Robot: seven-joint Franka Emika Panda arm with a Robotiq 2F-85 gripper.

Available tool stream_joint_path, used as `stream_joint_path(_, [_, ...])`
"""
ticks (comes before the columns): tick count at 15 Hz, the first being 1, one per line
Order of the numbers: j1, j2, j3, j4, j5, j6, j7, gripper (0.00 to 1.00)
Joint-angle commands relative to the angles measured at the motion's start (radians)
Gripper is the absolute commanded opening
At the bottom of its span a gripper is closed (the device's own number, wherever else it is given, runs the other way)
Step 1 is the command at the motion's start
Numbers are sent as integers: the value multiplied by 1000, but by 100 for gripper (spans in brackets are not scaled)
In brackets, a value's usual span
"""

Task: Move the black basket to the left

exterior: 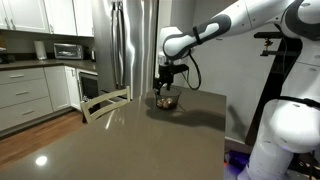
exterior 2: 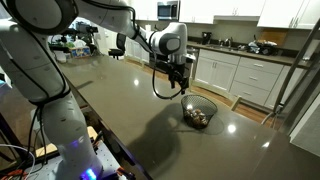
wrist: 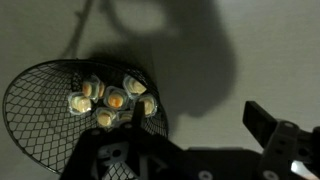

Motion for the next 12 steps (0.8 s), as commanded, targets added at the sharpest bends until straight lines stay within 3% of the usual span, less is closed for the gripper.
stream_joint_path(1, [-25,59,-5,6,17,57,28,100])
stream_joint_path(6, [-28,114,-13,0,21,93,44,100])
stream_joint_path(7, [-27,122,-13,0,24,95,47,93])
stream_joint_path(8, [-26,125,-12,-2,28,100,47,74])
stream_joint_path(12, [-23,122,-10,0,19,91,63,47])
